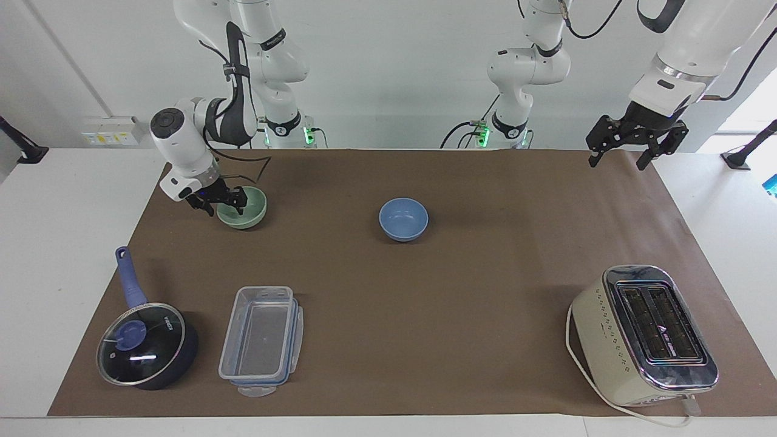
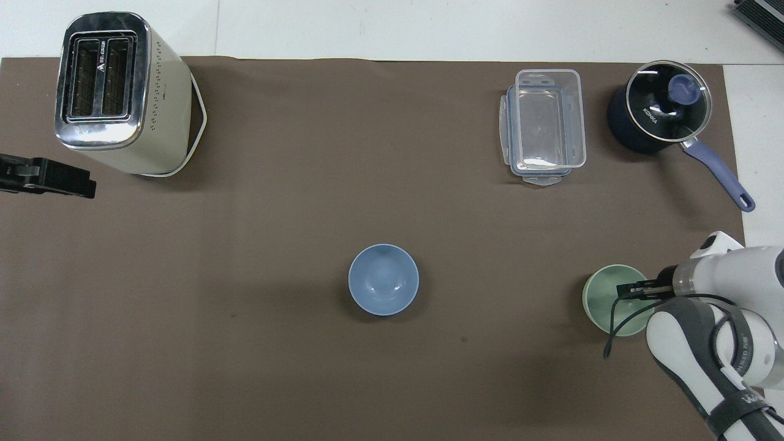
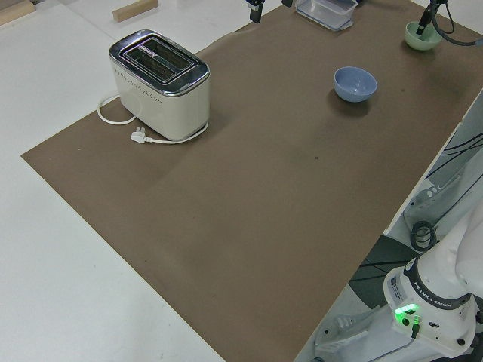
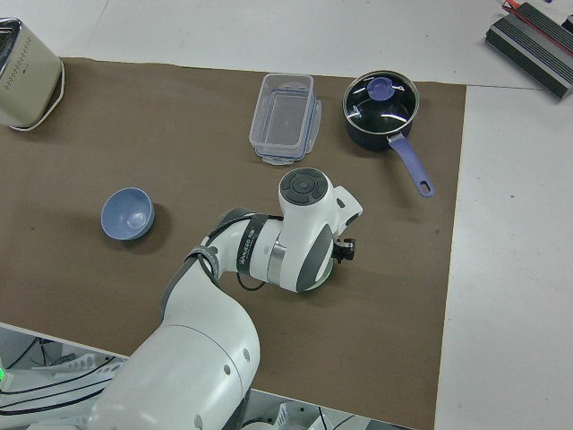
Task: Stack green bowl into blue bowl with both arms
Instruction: 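Grasp the green bowl rim with the right gripper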
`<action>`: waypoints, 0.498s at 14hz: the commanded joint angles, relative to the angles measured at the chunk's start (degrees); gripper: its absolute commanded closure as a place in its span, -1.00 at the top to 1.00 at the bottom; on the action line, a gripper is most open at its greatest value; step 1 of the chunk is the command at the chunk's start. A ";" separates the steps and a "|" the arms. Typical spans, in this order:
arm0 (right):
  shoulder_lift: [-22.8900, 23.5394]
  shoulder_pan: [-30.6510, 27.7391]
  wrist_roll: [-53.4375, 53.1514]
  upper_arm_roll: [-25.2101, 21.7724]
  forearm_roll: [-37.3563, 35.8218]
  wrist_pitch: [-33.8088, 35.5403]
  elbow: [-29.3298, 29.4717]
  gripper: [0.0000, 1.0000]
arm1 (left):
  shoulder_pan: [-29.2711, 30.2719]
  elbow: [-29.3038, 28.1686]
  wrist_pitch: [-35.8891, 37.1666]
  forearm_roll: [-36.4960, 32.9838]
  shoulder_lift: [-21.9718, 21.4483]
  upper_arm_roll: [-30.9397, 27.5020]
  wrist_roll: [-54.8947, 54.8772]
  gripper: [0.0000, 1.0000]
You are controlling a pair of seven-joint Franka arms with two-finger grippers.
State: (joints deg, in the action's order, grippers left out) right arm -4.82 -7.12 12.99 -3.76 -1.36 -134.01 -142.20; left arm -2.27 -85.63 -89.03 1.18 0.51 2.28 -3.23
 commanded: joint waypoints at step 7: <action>-0.36 0.18 2.92 1.03 0.56 13.12 9.11 -1.00 | 0.60 -0.50 0.79 -1.10 -0.86 0.44 0.15 1.00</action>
State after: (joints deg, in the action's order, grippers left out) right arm -5.21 -6.81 14.69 -3.16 -1.33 -127.34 -137.87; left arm -2.27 -85.63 -89.03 1.18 0.51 2.28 -3.23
